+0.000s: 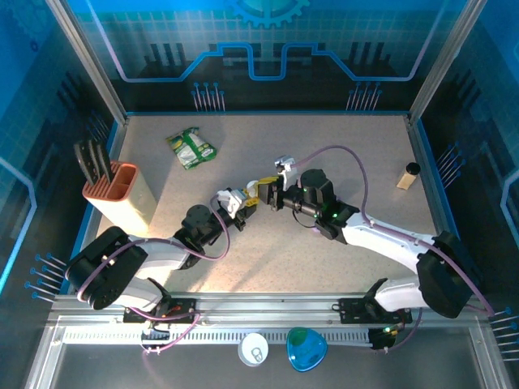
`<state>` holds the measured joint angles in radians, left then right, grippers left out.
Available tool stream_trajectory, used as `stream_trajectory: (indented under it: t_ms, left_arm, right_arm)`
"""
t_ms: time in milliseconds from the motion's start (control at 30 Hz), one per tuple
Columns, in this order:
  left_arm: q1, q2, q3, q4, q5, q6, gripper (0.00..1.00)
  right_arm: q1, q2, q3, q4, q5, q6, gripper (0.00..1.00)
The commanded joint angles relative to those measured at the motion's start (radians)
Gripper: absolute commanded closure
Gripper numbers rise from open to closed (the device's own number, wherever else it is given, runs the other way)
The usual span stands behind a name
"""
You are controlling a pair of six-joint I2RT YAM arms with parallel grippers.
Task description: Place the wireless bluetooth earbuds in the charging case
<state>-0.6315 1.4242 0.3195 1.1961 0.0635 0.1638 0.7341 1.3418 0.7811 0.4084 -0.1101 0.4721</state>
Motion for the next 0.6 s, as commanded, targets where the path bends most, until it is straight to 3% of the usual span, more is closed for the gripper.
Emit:
stream_trajectory:
  t_ms: [0, 567]
  left_arm:
    - [-0.008, 0.004, 0.018, 0.048, -0.009, 0.006, 0.93]
    - [-0.008, -0.057, 0.033, -0.006, -0.060, -0.037, 0.93]
  right_arm:
    - [0.016, 0.021, 0.035, 0.049, -0.008, 0.002, 0.77]
    - [0.030, 0.019, 0.004, -0.015, 0.051, -0.038, 0.74]
